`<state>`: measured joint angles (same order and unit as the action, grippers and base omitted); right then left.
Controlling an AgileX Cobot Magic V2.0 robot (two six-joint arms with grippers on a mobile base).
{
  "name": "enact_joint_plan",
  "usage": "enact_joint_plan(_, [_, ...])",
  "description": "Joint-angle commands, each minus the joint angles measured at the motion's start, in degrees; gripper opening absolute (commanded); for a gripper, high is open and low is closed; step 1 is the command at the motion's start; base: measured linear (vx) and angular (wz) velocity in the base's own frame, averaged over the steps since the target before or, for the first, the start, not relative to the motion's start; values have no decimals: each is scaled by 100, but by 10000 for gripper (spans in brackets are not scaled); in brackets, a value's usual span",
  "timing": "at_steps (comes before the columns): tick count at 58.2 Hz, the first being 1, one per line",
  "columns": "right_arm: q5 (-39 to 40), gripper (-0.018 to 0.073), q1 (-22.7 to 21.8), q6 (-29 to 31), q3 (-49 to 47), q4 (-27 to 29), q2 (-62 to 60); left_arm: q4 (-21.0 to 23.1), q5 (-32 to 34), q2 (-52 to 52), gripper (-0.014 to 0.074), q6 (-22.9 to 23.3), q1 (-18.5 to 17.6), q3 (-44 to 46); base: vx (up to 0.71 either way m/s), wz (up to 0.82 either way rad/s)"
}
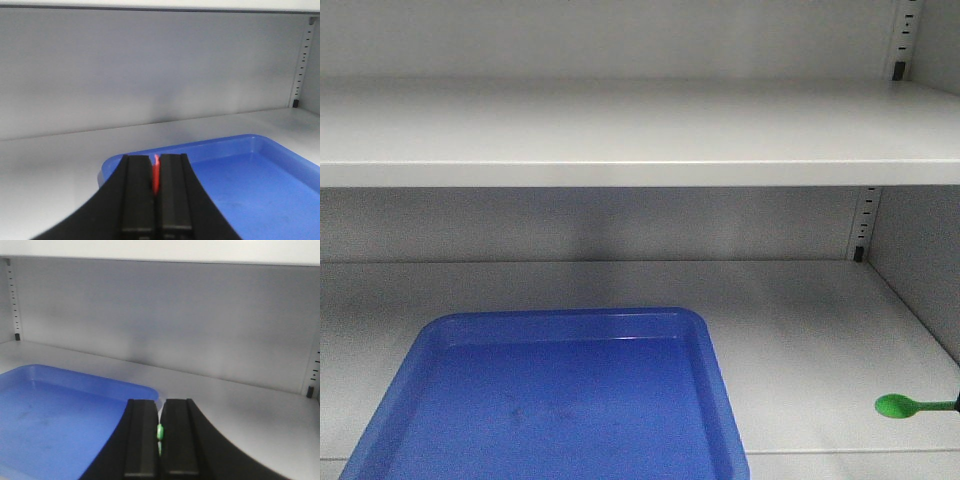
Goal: Sort red and green spoons into left cabinet
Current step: 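Approach the open cabinet shelf with the blue tray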
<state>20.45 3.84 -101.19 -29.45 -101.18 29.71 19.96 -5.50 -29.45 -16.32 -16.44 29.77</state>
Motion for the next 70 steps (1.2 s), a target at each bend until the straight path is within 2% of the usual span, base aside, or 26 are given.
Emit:
enact_joint_plan(1, [-175,-4,-32,30,-173,-96,40,28,461,-24,0,11,-26,125,14,-4])
enact_joint_plan(70, [-178,-4,-32,30,-173,-96,61,29,458,-24,0,11,-26,125,3,1])
